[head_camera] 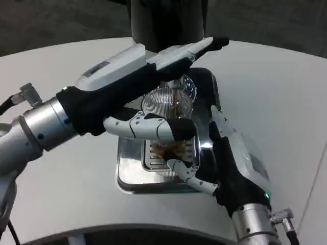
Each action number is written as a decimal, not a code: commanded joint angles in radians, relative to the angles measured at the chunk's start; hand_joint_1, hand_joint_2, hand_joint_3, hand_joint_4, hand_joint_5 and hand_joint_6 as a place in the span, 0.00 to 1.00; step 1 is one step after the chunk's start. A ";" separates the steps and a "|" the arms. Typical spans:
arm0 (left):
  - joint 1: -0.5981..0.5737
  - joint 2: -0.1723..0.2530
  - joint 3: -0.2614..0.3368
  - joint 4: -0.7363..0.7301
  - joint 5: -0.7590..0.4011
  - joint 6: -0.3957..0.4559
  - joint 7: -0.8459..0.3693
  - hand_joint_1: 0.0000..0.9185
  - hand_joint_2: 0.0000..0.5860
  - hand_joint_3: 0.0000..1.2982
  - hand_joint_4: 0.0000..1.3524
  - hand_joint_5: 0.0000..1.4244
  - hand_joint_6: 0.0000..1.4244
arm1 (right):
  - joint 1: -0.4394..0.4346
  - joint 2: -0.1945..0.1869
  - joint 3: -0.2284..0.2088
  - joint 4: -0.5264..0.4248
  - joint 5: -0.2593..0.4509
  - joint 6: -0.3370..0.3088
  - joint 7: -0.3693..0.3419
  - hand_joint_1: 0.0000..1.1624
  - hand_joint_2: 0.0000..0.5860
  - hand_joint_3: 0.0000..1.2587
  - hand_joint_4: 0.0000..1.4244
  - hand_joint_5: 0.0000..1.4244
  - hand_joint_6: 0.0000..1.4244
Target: Grasp the cup under the faucet to collect the drink, then remove the cup.
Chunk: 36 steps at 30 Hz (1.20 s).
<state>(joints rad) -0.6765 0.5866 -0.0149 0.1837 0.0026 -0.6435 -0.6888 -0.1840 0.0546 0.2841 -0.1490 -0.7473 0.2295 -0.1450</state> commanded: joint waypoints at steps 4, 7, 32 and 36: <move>0.022 0.027 -0.007 -0.006 -0.004 0.001 -0.011 0.00 0.14 0.00 0.00 0.01 0.00 | -0.079 0.021 -0.003 0.088 0.079 -0.015 -0.034 0.51 0.35 0.00 0.00 0.00 0.00; 0.023 0.030 -0.006 -0.005 -0.003 0.001 -0.011 0.00 0.14 0.00 0.00 0.01 0.00 | -0.104 0.026 -0.007 0.120 0.107 -0.014 -0.048 0.55 0.33 0.00 0.00 0.00 0.00; 0.022 0.049 -0.007 -0.012 -0.005 0.013 -0.003 0.00 0.13 0.00 0.00 0.01 0.00 | -0.235 0.069 -0.038 0.329 0.268 -0.086 -0.170 0.61 0.30 0.00 0.00 0.00 0.00; 0.019 0.049 -0.007 -0.011 -0.004 0.016 -0.001 0.00 0.13 0.00 0.00 0.01 0.00 | -0.255 0.063 -0.034 0.356 0.270 -0.099 -0.174 0.62 0.29 0.00 0.00 0.00 0.00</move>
<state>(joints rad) -0.6761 0.6141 -0.0138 0.1760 -0.0102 -0.6382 -0.6776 -0.4270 0.1117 0.2458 0.1786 -0.4838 0.1511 -0.3098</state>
